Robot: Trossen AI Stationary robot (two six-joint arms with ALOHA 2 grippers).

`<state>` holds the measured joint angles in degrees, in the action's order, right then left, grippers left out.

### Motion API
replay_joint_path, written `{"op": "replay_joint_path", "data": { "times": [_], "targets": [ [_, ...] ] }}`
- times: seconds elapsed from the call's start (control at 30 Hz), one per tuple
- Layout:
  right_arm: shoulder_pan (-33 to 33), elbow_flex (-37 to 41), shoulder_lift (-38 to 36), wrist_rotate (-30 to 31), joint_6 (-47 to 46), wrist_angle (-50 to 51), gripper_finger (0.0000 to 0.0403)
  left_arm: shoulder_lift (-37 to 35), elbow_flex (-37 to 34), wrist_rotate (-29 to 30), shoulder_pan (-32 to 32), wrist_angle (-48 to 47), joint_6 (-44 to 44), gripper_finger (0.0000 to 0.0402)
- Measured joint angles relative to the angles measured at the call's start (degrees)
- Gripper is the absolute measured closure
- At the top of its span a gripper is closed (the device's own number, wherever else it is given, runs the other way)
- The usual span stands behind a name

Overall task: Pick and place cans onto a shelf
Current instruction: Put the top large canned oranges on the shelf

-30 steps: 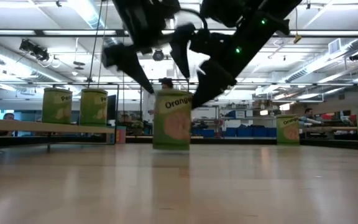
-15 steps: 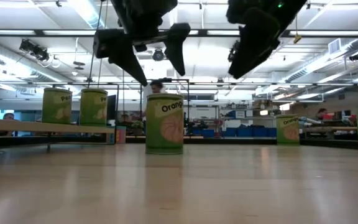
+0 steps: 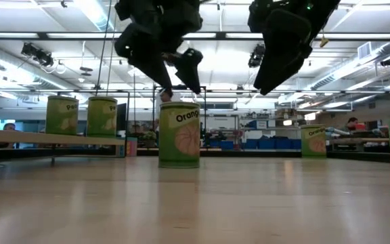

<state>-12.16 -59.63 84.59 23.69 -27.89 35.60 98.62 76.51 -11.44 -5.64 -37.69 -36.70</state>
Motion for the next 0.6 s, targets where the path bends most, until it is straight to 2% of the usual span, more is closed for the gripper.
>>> {"op": "replay_joint_path", "data": {
  "times": [0.2,0.27,0.6],
  "targets": [
    [-0.2,0.0,1.4,-0.9,-1.1,-0.3,0.0037,1.9,0.1,-0.1,0.1,1.2,3.4,0.0007],
    [-0.2,0.1,1.7,-1.2,-1.1,-0.2,0.0037,2.3,0.0,-0.1,0.2,-1.1,4.0,0.0007],
    [-0.1,0.1,1.6,-1.3,-1.0,-0.1,0.0037,4.1,0.2,-0.9,0.6,2.3,2.7,0.0007]
  ]
}}
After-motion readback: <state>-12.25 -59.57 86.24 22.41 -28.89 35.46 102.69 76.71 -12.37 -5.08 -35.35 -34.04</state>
